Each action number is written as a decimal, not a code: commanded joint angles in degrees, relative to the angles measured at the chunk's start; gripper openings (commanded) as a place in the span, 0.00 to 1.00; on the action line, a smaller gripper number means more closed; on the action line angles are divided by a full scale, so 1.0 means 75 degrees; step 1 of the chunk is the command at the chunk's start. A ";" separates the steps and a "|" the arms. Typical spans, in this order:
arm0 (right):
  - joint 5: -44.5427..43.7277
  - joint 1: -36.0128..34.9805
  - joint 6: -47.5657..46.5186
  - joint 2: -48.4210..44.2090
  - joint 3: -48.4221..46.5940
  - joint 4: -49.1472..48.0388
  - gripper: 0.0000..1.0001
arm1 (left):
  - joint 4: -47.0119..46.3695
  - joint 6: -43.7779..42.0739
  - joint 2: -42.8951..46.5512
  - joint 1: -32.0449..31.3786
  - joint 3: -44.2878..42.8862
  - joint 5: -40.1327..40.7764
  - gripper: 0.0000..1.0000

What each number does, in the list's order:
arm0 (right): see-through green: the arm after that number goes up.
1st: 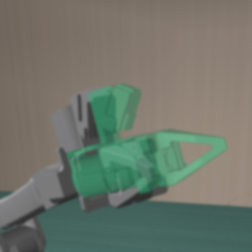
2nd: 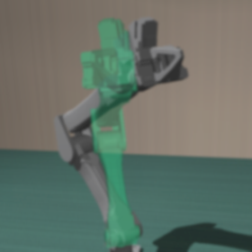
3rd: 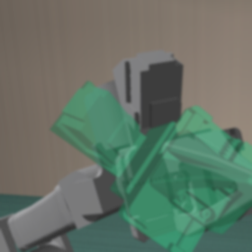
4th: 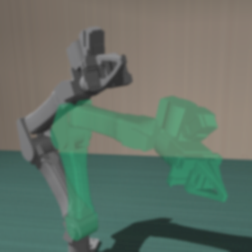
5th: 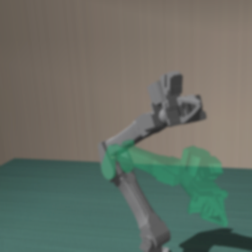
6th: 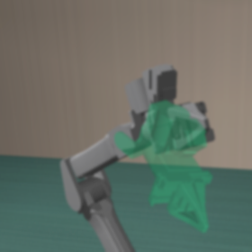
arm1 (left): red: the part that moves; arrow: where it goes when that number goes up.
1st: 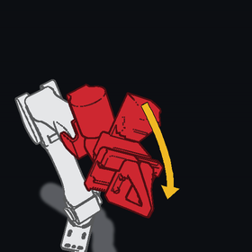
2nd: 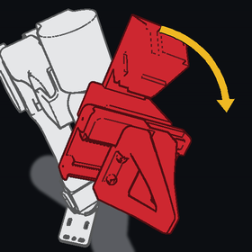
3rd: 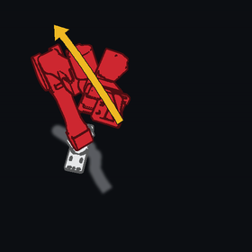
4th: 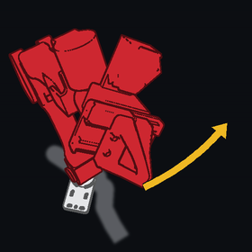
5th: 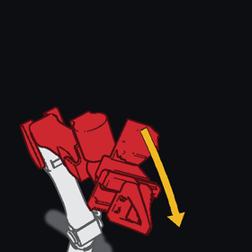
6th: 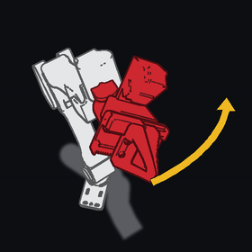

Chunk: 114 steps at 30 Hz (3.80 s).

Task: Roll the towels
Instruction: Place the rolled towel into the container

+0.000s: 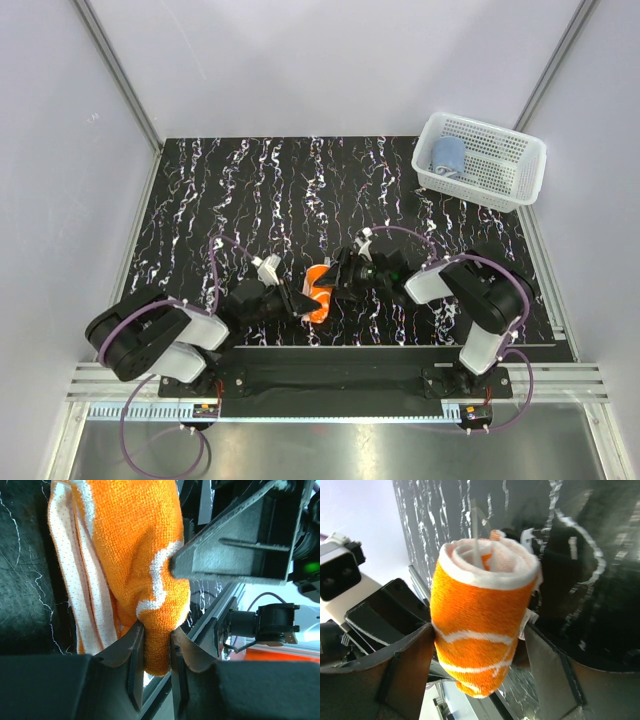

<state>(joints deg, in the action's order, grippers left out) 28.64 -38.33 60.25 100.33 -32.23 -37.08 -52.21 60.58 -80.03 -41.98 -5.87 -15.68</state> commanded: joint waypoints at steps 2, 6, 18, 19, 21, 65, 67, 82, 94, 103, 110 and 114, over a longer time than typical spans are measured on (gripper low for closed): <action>-0.0034 -0.0374 0.0228 0.0426 0.0125 -0.0843 0.78 | -0.1054 0.0231 -0.0438 0.0136 0.0278 -0.0135 0.00; -0.0104 -0.0713 0.0439 0.0824 0.0137 -0.1370 0.73 | -0.1920 0.0524 -0.1104 0.0323 0.0454 -0.0299 0.00; -0.0210 -0.1030 0.1107 0.1879 0.0313 -0.3364 0.32 | -0.5765 0.1508 -0.3834 0.0979 0.0900 -0.1119 0.00; -0.0210 -0.1030 0.1119 0.1926 0.0301 -0.3399 0.26 | -0.5766 0.1509 -0.3907 0.0980 0.0865 -0.1190 0.00; -0.0221 -0.1030 0.1189 0.2020 0.0301 -0.3528 0.15 | -0.5766 0.1392 -0.3908 0.0980 0.0888 -0.1214 0.00; 0.0056 0.6280 -0.3639 0.0363 -0.8683 0.8026 0.03 | 1.3067 -0.4866 0.5723 0.0956 -0.5981 0.3720 0.94; 0.0258 0.6783 -0.3604 0.0823 -0.9142 0.8061 0.02 | 1.2856 -0.4912 0.5947 0.0956 -0.5839 0.3557 0.94; 0.0458 0.7782 -0.4412 0.4831 -1.2705 0.8905 0.02 | 1.2562 -0.5112 0.6018 0.0968 -0.5686 0.3368 0.99; -0.0888 0.7829 -0.5267 0.7071 -1.4499 1.0802 0.02 | 1.2539 -0.5124 0.5924 0.1003 -0.5675 0.3357 0.99; -0.3159 0.7255 -0.5770 0.7410 -1.5189 1.1423 0.08 | 1.2504 -0.5159 0.5889 0.1120 -0.5651 0.3251 0.99; -0.4334 0.6775 -0.5947 0.7575 -1.5402 1.1600 0.24 | 1.2504 -0.5159 0.5889 0.1144 -0.5640 0.3263 0.99; -0.4592 0.6657 -0.6006 0.7482 -1.5390 1.1589 0.50 | 1.2504 -0.5159 0.5866 0.1167 -0.5651 0.3239 0.99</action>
<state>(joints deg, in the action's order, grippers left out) 0.03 12.40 17.26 154.10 -147.33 46.83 43.99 22.87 -35.77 -33.54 -48.16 9.45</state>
